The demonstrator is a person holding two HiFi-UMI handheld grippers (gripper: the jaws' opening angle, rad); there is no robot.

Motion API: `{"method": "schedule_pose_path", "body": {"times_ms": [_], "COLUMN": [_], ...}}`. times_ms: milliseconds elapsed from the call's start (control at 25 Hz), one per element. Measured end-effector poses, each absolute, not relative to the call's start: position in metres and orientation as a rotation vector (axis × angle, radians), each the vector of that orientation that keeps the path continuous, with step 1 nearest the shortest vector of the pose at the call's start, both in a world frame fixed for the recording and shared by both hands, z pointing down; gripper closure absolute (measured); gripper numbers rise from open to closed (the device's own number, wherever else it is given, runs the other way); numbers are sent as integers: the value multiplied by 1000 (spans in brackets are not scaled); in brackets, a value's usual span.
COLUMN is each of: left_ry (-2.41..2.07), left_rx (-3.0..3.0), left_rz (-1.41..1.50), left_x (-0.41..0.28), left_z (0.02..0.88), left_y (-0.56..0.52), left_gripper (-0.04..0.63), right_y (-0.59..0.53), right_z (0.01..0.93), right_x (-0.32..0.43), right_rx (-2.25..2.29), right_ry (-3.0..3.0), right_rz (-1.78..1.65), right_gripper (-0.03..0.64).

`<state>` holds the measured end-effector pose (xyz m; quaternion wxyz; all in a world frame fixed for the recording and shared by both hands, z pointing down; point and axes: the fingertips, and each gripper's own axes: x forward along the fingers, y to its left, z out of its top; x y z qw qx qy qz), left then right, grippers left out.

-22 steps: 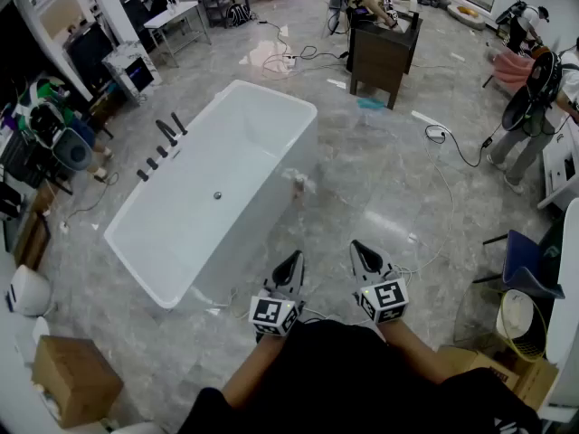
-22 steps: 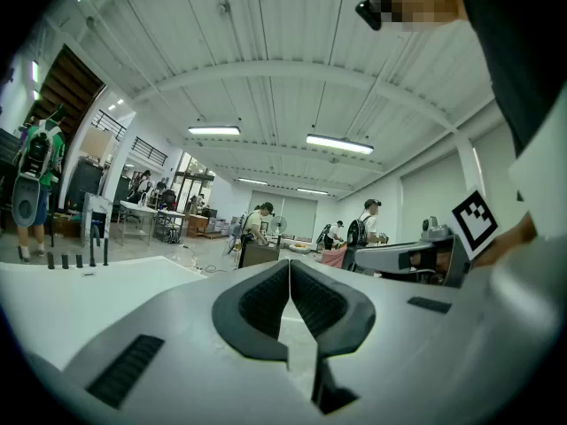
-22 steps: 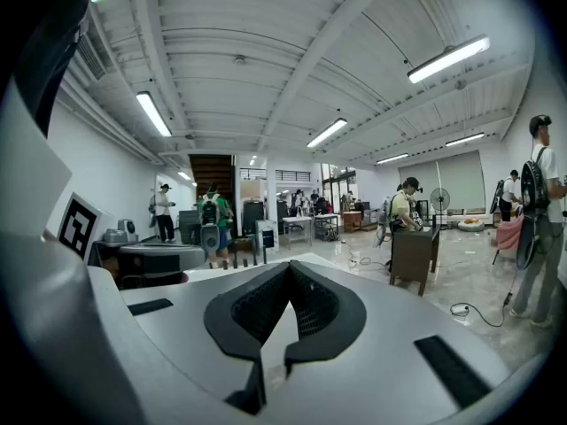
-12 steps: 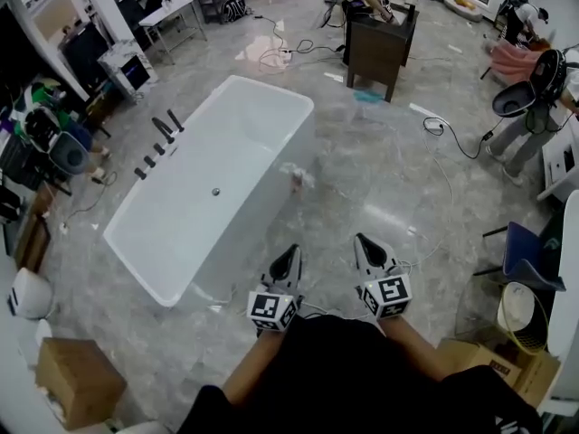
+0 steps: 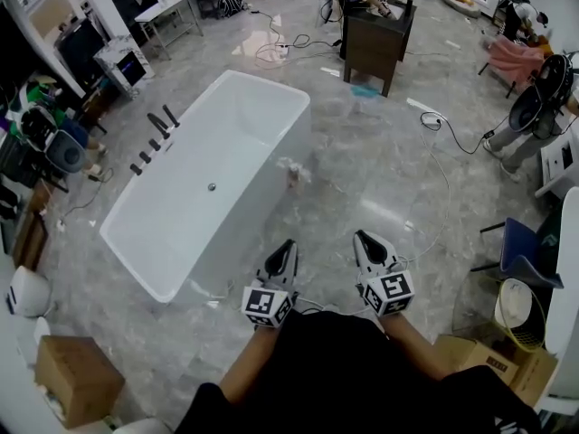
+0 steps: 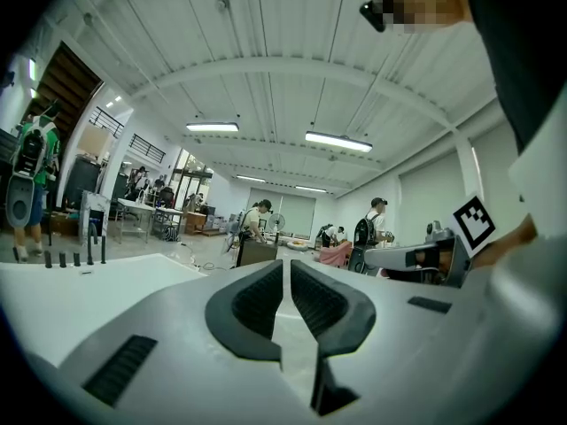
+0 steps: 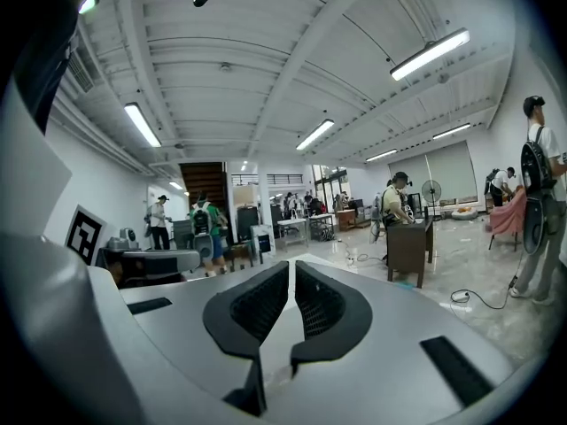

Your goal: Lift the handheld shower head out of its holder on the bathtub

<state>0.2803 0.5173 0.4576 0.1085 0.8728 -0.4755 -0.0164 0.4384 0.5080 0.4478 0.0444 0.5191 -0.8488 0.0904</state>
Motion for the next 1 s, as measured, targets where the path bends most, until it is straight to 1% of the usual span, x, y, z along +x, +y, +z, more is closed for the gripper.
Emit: {"method": "schedule_pose_path", "body": {"times_ms": [40,120,160,200,280,360,440,480,560,680,840,1000], "left_ry": [-1395,-1387,-1385,-1385,-1386,-1395,-1412,-1416,-1417,-1421,-1430,-1460], "left_rx": [2566,2556,2549,2541,2525,2507,2499,2501,2505,2498,2491,2457], "left_rz": [-52,-55,-53,-50,-50,-64,-72,-67,-46,-28,-5,-4], "left_x": [280,281,281,282,283,283,281,280,280,282,285,272], "left_z": [458,460,461,463,466,467,468,468,469,471,475,480], "left_y": [516,515,515,515,514,513,513,513,513,512,517,519], "left_gripper": [586,512,498,482,425,365,355,350,329,319,316,316], "right_y": [508,507,506,505,504,502,502,502,502,501,500,498], "right_z": [449,450,451,452,456,461,464,465,467,467,471,475], "right_x": [440,445,447,449,451,451,451,451,450,452,456,449], "right_rx": [1580,1574,1574,1573,1570,1561,1556,1553,1546,1540,1535,1501], "right_ry": [-2592,-2579,-2571,-2564,-2555,-2544,-2537,-2537,-2543,-2550,-2559,-2570], "right_rz": [287,312,322,331,358,388,400,401,401,413,437,443], "right_gripper": [615,615,615,596,463,419,387,383,382,382,382,382]}}
